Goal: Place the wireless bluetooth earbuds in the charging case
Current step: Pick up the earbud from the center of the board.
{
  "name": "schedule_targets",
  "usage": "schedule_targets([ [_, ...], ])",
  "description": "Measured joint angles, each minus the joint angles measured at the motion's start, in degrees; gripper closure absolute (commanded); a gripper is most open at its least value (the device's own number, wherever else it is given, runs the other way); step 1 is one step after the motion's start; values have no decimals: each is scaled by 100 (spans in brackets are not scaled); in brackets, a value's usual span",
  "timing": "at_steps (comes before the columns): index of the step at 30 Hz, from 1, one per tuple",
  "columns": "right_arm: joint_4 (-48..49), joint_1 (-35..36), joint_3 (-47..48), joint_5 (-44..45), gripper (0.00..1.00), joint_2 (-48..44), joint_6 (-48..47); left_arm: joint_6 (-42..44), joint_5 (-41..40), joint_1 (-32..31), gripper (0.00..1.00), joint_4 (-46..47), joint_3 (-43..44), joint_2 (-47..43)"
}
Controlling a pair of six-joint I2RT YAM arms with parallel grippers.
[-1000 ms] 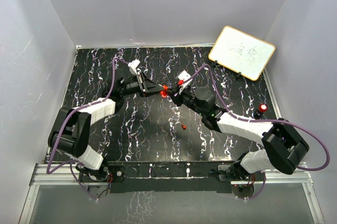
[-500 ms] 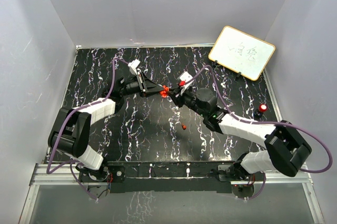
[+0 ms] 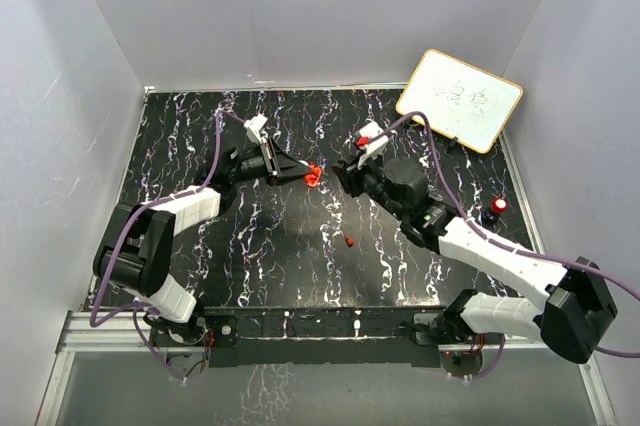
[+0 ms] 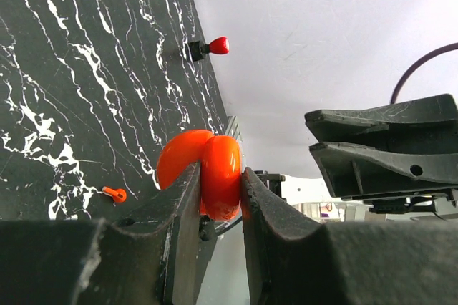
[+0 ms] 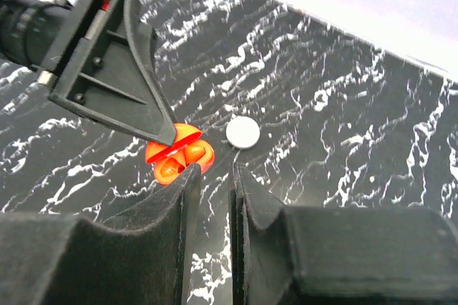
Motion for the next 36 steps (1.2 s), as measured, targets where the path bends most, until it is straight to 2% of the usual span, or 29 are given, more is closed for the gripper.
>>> schedule_targets([
  [6,-1908,0,837,129,77,664,380,109,-20,0,100,-37,-2,107],
  [14,-3497,0,859,-94,77,1204,839,398,-168,2,100,-352,-2,105],
  [23,-4127,0,522,4,69,1255,1491,501,-249,2,100,-485,-2,94],
  [36,-4389,28,525,444,69,2159,1794,688,-267,37,100,-811,-2,-267],
])
